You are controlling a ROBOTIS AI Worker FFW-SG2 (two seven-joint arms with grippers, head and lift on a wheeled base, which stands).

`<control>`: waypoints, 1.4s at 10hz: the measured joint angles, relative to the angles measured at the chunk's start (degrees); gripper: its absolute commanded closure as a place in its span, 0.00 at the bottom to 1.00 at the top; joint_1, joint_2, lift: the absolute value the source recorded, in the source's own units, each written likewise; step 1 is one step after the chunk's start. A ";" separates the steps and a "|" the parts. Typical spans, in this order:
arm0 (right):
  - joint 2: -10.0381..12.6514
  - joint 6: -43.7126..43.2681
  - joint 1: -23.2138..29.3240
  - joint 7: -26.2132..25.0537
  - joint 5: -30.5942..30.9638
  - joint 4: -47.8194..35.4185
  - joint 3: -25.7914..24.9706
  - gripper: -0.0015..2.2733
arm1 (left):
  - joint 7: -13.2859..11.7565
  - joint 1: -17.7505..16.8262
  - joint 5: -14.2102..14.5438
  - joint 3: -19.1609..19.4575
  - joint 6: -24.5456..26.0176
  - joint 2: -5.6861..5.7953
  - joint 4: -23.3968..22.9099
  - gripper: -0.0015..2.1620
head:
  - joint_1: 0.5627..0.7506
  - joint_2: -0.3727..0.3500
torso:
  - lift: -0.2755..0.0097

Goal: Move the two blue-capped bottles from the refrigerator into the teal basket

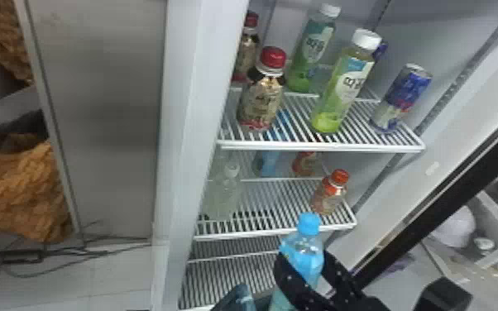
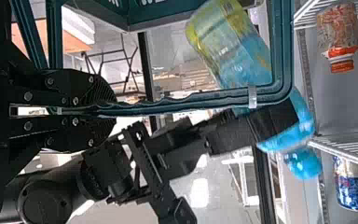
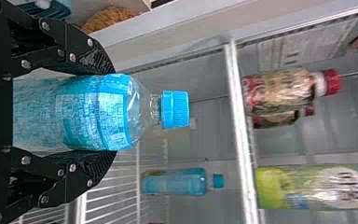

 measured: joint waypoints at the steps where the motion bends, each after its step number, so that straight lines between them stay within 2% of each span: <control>1: 0.11 0.87 -1.07 0.48 0.06 1.64 0.17 0.26 | 0.00 -0.08 0.00 0.00 -0.09 0.00 0.04 0.50 | 0.70 0.03 | 0.43; 4: 0.15 1.14 -4.28 1.85 0.68 7.12 1.37 0.26 | 0.00 -0.05 0.00 0.04 -0.34 -0.09 0.18 0.50 | 0.70 0.03 | 0.43; 7: 0.15 0.54 -8.23 7.71 2.95 13.37 0.90 0.19 | 0.00 0.01 0.04 0.18 -0.45 -0.09 0.19 0.50 | 0.70 0.03 | 0.43; 9: 0.15 -1.71 -10.31 9.28 4.25 16.19 0.32 0.18 | -0.03 0.02 0.08 0.15 -0.37 -0.11 0.22 0.50 | 0.70 0.03 | 0.43; 11: 0.22 -6.53 -11.91 9.82 4.21 18.80 0.19 0.18 | 0.00 0.07 0.06 0.17 -0.37 -0.08 0.20 0.50 | 0.70 0.03 | 0.43; 14: 1.49 -18.02 -19.99 9.84 4.46 29.00 -0.23 0.18 | 0.00 0.13 0.00 0.07 -0.37 -0.09 0.19 0.50 | 0.70 0.03 | 0.43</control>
